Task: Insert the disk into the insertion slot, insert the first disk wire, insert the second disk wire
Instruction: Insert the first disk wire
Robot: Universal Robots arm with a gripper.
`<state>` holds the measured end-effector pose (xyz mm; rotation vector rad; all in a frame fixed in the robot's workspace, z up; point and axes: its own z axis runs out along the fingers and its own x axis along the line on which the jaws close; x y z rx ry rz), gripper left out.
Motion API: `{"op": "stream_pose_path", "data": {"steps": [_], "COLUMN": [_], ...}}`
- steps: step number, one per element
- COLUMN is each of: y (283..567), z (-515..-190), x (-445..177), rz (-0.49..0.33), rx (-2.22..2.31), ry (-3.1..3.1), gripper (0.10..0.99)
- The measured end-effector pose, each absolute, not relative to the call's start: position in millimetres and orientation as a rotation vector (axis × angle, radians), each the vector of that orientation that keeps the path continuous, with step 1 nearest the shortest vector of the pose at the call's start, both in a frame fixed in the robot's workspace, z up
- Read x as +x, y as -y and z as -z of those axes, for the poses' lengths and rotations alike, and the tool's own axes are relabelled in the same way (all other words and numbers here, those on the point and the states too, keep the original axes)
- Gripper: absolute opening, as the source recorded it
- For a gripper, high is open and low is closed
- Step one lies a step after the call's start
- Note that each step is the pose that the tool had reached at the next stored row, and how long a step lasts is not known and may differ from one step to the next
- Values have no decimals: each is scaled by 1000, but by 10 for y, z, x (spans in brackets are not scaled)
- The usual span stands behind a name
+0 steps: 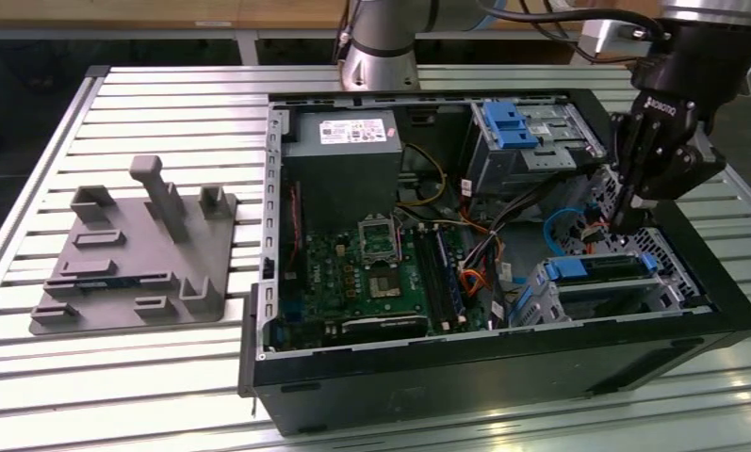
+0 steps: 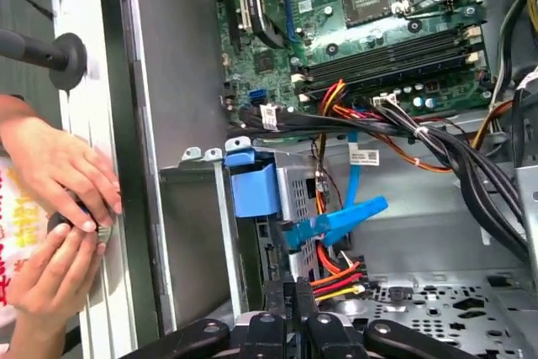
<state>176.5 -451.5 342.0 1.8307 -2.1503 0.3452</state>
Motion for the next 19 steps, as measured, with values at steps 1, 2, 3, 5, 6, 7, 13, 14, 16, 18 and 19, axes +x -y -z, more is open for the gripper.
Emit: {"op": "stream_pose_path", "data": {"steps": [1, 2, 3, 5, 6, 7, 13, 14, 16, 18, 19], "y": [4516, 4516, 4516, 4517, 4517, 4517, 4517, 4517, 4528, 4573, 4596], "z": [-3421, -3421, -3419, -3418, -3418, -3417, -3411, -3410, -3407, -3406, -3405], "x": [1765, 1765, 1765, 1765, 1765, 1765, 1765, 1764, 1759, 1748, 1741], "rz": [-341, -333, -324, -309, -302, -298, -296, -295, -287, -281, -278], "rx": [1838, 1849, 1860, 1883, 1897, 1912, 2007, 2018, 2032, 2036, 2037], "ry": [2156, 2162, 2166, 2168, 2165, 2160, 2101, 2095, 2094, 2098, 2099], "gripper": [165, 165, 165, 165, 165, 165, 165, 165, 165, 165, 165]}}
